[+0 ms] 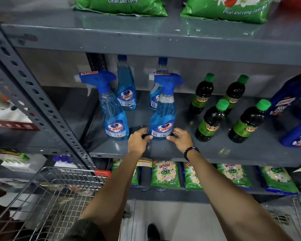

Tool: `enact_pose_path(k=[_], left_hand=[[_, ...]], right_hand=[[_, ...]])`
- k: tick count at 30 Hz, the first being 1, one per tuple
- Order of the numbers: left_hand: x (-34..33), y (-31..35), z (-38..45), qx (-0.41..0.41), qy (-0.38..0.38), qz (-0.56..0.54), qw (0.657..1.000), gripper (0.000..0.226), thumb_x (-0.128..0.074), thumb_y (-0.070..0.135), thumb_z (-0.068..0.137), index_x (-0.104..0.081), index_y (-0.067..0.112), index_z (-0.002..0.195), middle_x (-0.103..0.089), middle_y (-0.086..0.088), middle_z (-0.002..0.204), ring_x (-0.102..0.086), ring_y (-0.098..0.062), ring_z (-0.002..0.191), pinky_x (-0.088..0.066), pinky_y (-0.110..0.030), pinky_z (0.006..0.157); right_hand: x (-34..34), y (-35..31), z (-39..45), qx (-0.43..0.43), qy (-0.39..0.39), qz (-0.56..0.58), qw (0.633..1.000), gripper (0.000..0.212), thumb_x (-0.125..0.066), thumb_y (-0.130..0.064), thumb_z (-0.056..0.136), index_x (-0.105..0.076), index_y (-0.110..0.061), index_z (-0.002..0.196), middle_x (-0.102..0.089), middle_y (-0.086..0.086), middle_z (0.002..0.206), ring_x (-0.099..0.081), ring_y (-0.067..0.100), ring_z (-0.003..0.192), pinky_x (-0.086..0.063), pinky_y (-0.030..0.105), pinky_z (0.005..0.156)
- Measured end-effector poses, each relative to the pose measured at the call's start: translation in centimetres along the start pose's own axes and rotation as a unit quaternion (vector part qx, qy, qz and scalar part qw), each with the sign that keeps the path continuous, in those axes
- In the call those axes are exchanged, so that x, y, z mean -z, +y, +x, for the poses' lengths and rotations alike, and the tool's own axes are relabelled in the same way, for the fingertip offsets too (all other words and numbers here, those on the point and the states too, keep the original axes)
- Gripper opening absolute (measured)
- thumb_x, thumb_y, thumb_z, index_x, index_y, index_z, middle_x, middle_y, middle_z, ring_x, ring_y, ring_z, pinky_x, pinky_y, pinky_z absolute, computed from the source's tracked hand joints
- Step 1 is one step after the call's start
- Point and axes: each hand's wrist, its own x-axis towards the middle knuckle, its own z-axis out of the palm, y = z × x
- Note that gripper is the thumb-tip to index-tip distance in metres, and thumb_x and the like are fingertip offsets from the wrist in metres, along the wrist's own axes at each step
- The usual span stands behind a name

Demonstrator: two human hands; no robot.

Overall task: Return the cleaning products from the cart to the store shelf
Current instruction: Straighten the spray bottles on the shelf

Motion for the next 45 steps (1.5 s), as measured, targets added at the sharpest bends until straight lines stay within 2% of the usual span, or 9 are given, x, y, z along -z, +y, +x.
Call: enact_pose_path(k=[5,15,21,25,29,35,45], left_hand=[[-0.1,0.1,-0.2,0.002,-0.014,0.000,1.000,0.045,-0.070,0.014,0.076,-0.058,0.011,0.120,-0.066,-0.013,0.120,-0.059,-0.026,0.113,-0.044,-0.036,0.101],[-0.4,0.0,-0.2,0.024,0.002,-0.018,1.000,0.043,-0.068,0.014,0.078,-0.058,0.008,0.119,-0.066,-0.013,0.120,-0.059,-0.025,0.113,-0.042,-0.034,0.099],[-0.3,-0.1,-0.1,0.026,-0.005,-0.019,0.999,0.041,-0.069,0.013,0.077,-0.060,0.009,0.116,-0.068,-0.013,0.116,-0.061,-0.025,0.109,-0.043,-0.035,0.099],[-0.2,-0.1,-0.1,0.020,-0.007,-0.024,0.999,0.038,-0.068,0.010,0.077,-0.060,0.009,0.114,-0.068,-0.013,0.114,-0.061,-0.024,0.108,-0.041,-0.028,0.094],[-0.2,0.0,-0.2,0.018,-0.007,-0.022,1.000,0.038,-0.067,0.009,0.078,-0.060,0.008,0.116,-0.068,-0.013,0.115,-0.061,-0.024,0.108,-0.041,-0.027,0.094],[-0.2,0.2,-0.3,0.011,-0.003,-0.008,1.000,0.039,-0.067,0.010,0.079,-0.059,0.008,0.116,-0.067,-0.014,0.117,-0.060,-0.025,0.110,-0.042,-0.034,0.099],[0.1,0.4,-0.6,0.004,-0.009,-0.025,1.000,0.039,-0.066,0.004,0.078,-0.059,0.004,0.116,-0.068,-0.015,0.115,-0.061,-0.025,0.109,-0.043,-0.036,0.101]], right_hand=[[-0.2,-0.1,-0.2,-0.018,-0.005,-0.001,1.000,0.047,-0.070,0.001,0.073,-0.057,-0.003,0.118,-0.059,0.014,0.128,-0.052,0.024,0.120,-0.037,0.026,0.095],[0.1,-0.6,0.1,-0.035,-0.009,-0.019,0.999,0.036,-0.072,0.000,0.071,-0.064,-0.001,0.106,-0.066,0.016,0.117,-0.060,0.024,0.109,-0.043,0.028,0.095],[0.3,-0.8,0.1,-0.036,-0.025,-0.025,0.999,0.038,-0.072,-0.001,0.072,-0.063,-0.001,0.109,-0.065,0.015,0.120,-0.059,0.023,0.112,-0.042,0.031,0.099],[0.4,-1.0,0.0,-0.035,-0.028,-0.024,0.999,0.041,-0.072,0.000,0.071,-0.062,0.000,0.111,-0.064,0.015,0.121,-0.058,0.025,0.113,-0.043,0.034,0.101],[0.5,-1.1,-0.1,-0.036,-0.026,-0.024,0.999,0.041,-0.073,0.000,0.070,-0.063,0.001,0.110,-0.065,0.016,0.120,-0.059,0.025,0.112,-0.043,0.032,0.098],[0.5,-1.0,-0.2,-0.038,-0.033,-0.028,0.998,0.040,-0.072,0.000,0.071,-0.063,-0.001,0.110,-0.065,0.014,0.120,-0.060,0.023,0.111,-0.043,0.034,0.102],[0.6,-0.9,-0.1,-0.020,-0.040,-0.041,0.998,0.038,-0.073,-0.002,0.071,-0.065,-0.001,0.108,-0.067,0.014,0.117,-0.060,0.024,0.111,-0.044,0.031,0.099]])
